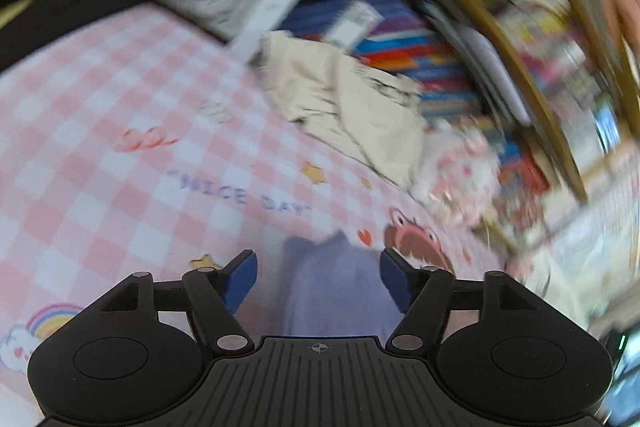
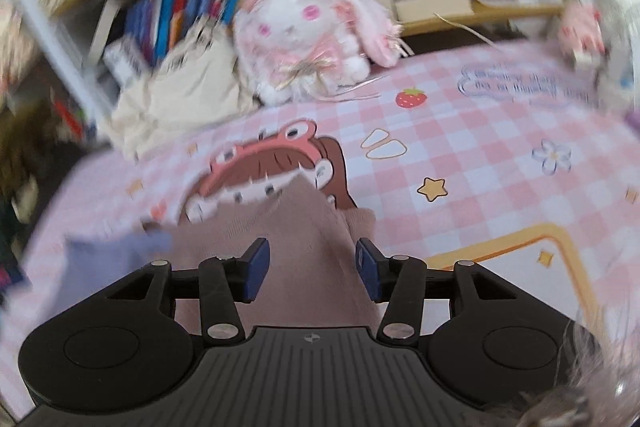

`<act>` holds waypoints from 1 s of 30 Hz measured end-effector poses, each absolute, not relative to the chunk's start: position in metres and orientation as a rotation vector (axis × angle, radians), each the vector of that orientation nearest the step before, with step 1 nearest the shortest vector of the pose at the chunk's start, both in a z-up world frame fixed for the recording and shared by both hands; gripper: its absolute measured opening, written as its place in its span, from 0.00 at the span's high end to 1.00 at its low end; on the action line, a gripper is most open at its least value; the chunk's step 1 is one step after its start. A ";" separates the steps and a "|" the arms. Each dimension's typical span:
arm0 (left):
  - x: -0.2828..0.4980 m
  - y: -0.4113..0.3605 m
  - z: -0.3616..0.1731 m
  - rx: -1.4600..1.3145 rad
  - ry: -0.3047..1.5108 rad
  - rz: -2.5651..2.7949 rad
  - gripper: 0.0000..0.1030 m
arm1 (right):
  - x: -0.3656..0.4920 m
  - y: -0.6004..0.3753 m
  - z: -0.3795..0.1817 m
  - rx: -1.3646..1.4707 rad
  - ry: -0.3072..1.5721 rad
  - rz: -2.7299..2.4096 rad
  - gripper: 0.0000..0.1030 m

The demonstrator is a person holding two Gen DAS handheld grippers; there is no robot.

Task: Fold clothes
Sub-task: 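Lower the folded hem onto the sweater and open both grippers, then withdraw both open grippers and move them over the folded sweater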

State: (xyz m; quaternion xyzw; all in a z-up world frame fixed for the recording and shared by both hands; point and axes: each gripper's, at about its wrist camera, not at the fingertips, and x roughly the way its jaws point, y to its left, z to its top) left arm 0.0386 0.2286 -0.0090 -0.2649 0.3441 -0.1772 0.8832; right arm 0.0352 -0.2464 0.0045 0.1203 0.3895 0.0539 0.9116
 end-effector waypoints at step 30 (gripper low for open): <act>0.033 0.207 -0.016 -0.394 0.810 -0.200 0.37 | 0.042 -0.296 -0.002 0.315 0.823 0.105 0.73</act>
